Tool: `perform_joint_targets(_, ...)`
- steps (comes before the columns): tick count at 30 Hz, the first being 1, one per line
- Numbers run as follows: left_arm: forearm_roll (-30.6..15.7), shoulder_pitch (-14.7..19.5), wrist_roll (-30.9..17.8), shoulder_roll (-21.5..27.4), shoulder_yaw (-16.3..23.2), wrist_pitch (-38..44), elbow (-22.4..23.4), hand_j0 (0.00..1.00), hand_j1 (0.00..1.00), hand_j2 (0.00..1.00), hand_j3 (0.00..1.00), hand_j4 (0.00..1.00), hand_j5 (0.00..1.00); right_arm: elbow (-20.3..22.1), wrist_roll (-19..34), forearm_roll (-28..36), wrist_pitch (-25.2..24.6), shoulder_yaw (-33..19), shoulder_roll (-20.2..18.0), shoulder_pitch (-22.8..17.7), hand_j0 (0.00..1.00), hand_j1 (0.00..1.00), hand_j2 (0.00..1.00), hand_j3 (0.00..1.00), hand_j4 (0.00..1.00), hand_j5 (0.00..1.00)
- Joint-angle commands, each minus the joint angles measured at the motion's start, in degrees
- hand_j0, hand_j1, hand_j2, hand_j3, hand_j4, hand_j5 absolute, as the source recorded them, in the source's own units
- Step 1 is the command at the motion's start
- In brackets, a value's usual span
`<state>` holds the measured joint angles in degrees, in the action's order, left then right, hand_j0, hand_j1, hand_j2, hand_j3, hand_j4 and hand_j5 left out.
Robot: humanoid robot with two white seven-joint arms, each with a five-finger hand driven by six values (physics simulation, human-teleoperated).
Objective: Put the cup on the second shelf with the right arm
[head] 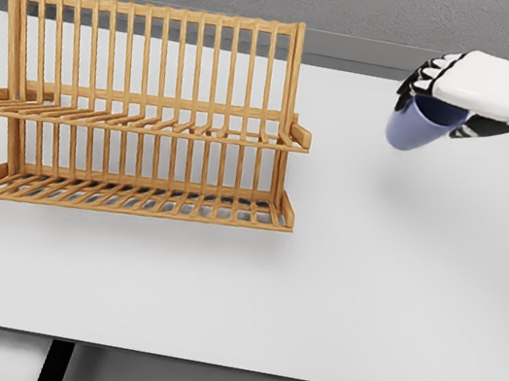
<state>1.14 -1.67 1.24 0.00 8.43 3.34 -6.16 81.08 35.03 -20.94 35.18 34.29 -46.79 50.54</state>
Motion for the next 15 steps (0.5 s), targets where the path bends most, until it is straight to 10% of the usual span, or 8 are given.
perform_joint_targets(1,0.01,0.0,-0.01,0.0,0.0,0.0,0.01,1.0,1.0,1.0,1.0,1.0,1.0,0.48,-0.03,0.29,-0.18,-1.33,-0.05,0.0,0.66,0.66,0.66,0.66,0.66,0.66)
perform_joint_targets(15,0.01,0.0,-0.01,0.0,0.0,0.0,0.01,1.0,1.0,1.0,1.0,1.0,1.0,13.31,-0.03,0.55,-0.18,-1.77,0.74,2.2,0.66,0.66,0.66,0.66,0.66,0.66)
